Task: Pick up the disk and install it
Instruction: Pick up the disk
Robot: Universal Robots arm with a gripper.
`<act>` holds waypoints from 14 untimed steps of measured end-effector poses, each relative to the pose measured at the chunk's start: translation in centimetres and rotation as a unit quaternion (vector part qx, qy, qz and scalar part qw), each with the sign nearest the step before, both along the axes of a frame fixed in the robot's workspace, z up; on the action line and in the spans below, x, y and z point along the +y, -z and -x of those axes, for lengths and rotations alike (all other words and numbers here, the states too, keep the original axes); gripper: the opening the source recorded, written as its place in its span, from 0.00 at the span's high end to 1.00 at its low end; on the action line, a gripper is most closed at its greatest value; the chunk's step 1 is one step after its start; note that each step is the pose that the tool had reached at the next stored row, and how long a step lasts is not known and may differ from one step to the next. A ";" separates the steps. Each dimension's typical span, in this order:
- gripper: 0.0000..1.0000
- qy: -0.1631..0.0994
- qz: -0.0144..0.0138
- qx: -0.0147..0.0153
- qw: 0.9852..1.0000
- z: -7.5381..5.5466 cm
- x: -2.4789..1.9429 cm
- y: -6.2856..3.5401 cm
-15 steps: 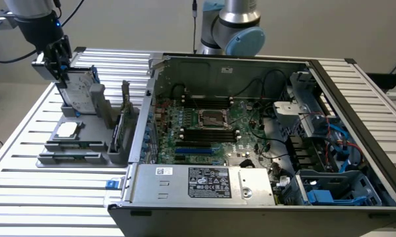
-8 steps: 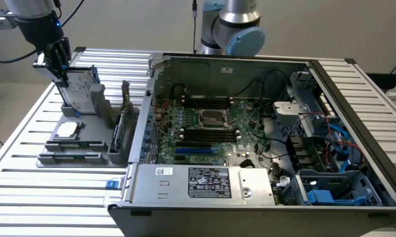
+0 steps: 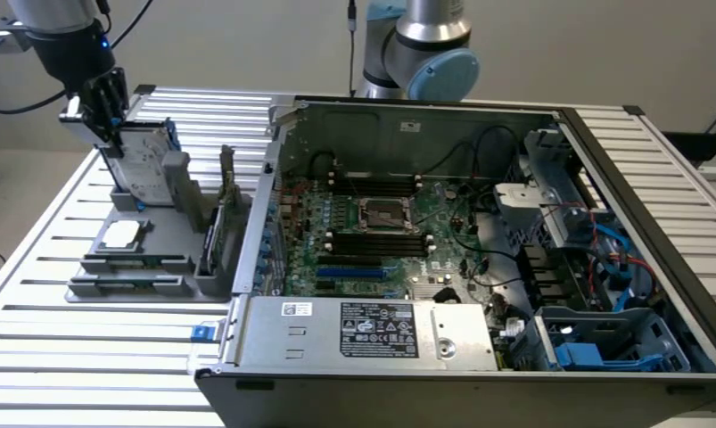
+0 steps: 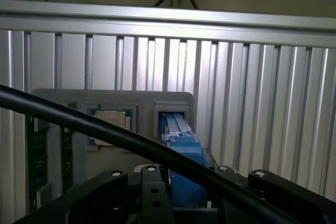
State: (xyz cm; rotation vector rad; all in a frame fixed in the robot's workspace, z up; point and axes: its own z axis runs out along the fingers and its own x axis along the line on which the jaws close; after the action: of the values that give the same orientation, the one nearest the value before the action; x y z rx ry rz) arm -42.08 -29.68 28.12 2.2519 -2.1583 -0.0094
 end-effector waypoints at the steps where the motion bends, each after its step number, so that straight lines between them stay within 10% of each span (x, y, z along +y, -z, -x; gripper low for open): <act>1: 0.62 0.001 0.001 0.000 1.000 0.0 0.00 0.01; 14: 0.68 0.010 0.013 0.000 1.000 0.0 -0.02 0.07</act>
State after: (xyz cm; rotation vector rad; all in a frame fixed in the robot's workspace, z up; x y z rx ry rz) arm -42.09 -29.71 28.05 2.2175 -2.1677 0.0178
